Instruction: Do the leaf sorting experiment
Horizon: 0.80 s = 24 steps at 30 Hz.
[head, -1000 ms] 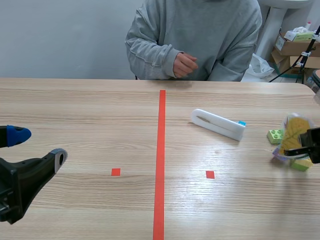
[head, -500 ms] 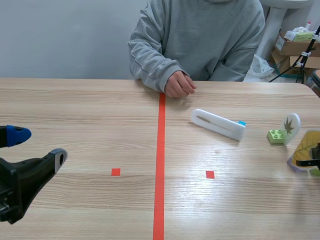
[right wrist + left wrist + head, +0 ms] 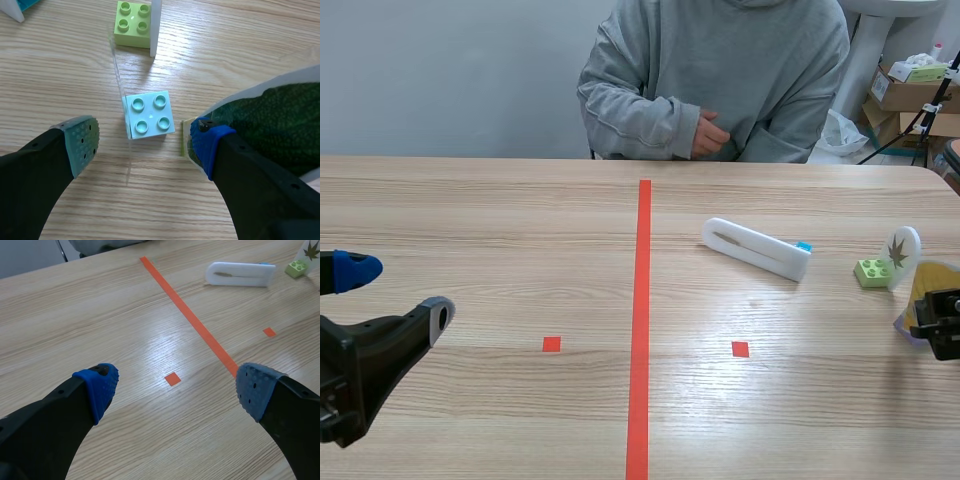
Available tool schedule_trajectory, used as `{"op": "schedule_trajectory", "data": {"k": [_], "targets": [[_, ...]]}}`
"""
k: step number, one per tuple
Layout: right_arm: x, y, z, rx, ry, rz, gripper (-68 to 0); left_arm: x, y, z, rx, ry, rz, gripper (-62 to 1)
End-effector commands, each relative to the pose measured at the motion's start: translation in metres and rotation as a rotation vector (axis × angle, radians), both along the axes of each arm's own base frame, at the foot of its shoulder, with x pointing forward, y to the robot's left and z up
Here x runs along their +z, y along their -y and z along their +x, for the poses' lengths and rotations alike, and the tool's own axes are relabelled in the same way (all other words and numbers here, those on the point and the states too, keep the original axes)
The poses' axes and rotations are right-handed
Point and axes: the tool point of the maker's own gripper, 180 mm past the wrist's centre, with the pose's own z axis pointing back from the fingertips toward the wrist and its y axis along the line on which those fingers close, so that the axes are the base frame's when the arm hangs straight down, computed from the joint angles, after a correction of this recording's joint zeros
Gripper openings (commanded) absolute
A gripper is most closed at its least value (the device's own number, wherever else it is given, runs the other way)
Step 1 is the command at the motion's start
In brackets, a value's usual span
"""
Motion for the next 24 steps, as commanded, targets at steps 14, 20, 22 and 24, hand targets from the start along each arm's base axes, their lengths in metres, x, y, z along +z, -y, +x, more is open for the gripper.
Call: {"op": "schedule_trajectory", "data": {"k": [14,20,22,24], "targets": [[0.063,-0.055,0.002,0.29,0.127,0.01,-21.5,0.008,0.003,0.002,-0.002,0.026,-0.023,-9.9],[0.074,-0.102,-0.035,0.468,0.124,0.076,-21.4,0.009,0.003,0.002,-0.003,0.027,-0.024,-9.9],[0.081,-0.117,-0.046,0.517,0.132,0.108,-21.4,0.009,0.003,0.002,-0.003,0.029,-0.025,-9.9],[0.089,-0.129,-0.055,0.542,0.147,0.13,-21.4,0.011,0.003,0.003,-0.002,0.038,-0.029,-9.9]]}}
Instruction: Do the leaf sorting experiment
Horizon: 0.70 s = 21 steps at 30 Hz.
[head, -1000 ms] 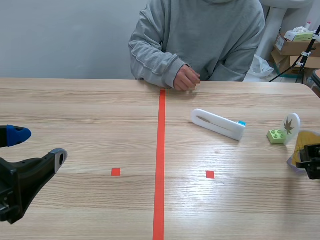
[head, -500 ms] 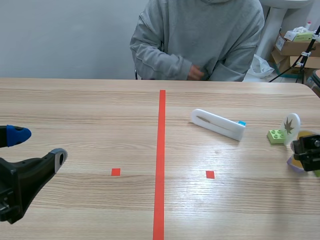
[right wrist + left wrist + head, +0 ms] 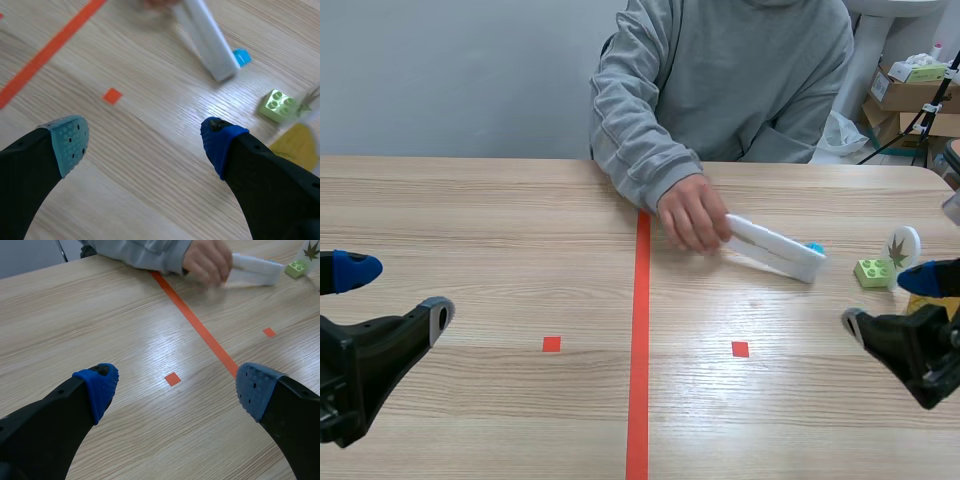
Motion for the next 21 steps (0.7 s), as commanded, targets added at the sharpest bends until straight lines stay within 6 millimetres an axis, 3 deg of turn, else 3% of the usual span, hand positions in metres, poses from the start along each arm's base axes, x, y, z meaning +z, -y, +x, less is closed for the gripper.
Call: {"op": "schedule_trajectory", "data": {"k": [1,9,17,21], "targets": [[0.013,-0.005,0.001,0.023,0.036,0.008,-21.4,0.011,0.003,0.003,-0.002,0.04,-0.031,-9.9],[0.04,-0.041,-0.018,0.094,0.068,0.088,-19.8,0.013,0.004,0.003,-0.002,0.05,-0.038,-9.9],[0.049,-0.079,-0.037,0.204,0.044,0.102,-19.8,0.017,0.004,0.004,0.0,0.063,-0.053,-9.9],[0.05,-0.084,-0.037,0.215,0.051,0.11,-19.8,0.016,0.004,0.004,0.0,0.062,-0.051,-9.9]]}}
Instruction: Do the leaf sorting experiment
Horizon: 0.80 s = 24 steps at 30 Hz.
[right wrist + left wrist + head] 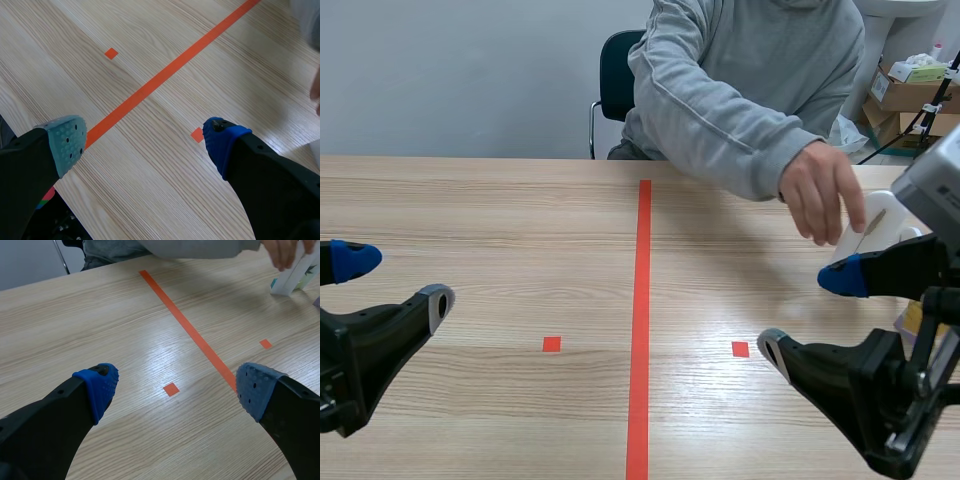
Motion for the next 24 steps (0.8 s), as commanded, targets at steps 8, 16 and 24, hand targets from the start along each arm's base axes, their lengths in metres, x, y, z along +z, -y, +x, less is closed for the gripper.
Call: {"op": "schedule_trajectory", "data": {"k": [8,16,24], "targets": [[0.005,0.001,0.0031,0.003,0.018,0.002,-19.9,0.0054,0.0026,0.0008,-0.003,0.011,-0.012,-9.9],[0.0058,0.0006,0.0033,0.003,0.021,0.006,-19.9,0.0051,0.0025,0.0008,-0.004,0.009,-0.01,-9.9],[0.0056,0.0007,0.0033,0.003,0.021,0.005,-19.9,0.0044,0.0024,0.0006,-0.004,0.006,-0.009,-9.9]]}}
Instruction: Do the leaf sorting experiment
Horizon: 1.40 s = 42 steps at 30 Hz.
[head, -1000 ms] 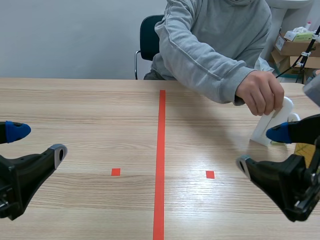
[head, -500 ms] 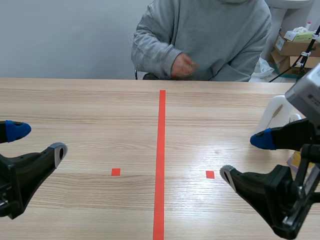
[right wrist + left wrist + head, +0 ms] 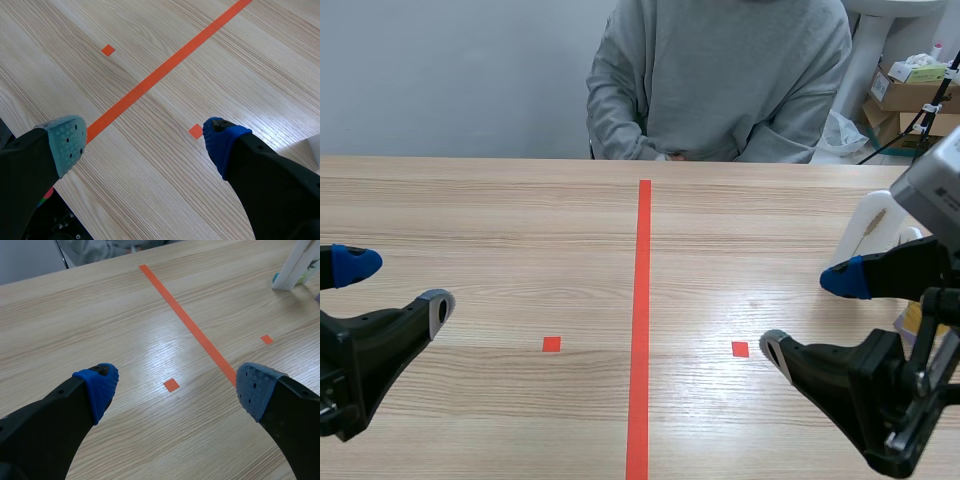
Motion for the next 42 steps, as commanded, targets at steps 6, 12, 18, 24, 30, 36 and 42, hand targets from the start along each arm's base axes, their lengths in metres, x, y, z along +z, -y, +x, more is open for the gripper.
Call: {"op": "schedule_trajectory", "data": {"k": [6,12,18,24,30,36,42], "targets": [[0.0066,0.0005,0.004,0.003,0.029,0.007,-19.9,0.0078,0.0029,0.0015,-0.003,0.023,-0.019,-9.9],[0.0052,0.0015,0.0039,0.004,0.028,-0.005,-19.9,0.0078,0.0029,0.0015,-0.003,0.023,-0.019,-9.9],[0.0052,0.0015,0.0039,0.004,0.028,-0.005,-19.9,0.0078,0.0029,0.0015,-0.003,0.023,-0.019,-9.9],[0.0045,0.0018,0.0037,0.004,0.025,-0.008,-19.9,0.0079,0.0029,0.0016,-0.003,0.024,-0.019,-9.9],[0.0028,0.0025,0.0031,0.003,0.017,-0.016,-19.9,0.0079,0.0029,0.0016,-0.003,0.024,-0.019,-9.9],[0.001,0.0038,0.0031,0.004,0.017,-0.032,-19.9,0.0079,0.0029,0.0016,-0.003,0.024,-0.019,-9.9],[0.001,0.0038,0.0031,0.004,0.017,-0.032,-19.9,0.0079,0.0029,0.0016,-0.003,0.024,-0.019,-9.9]]}}
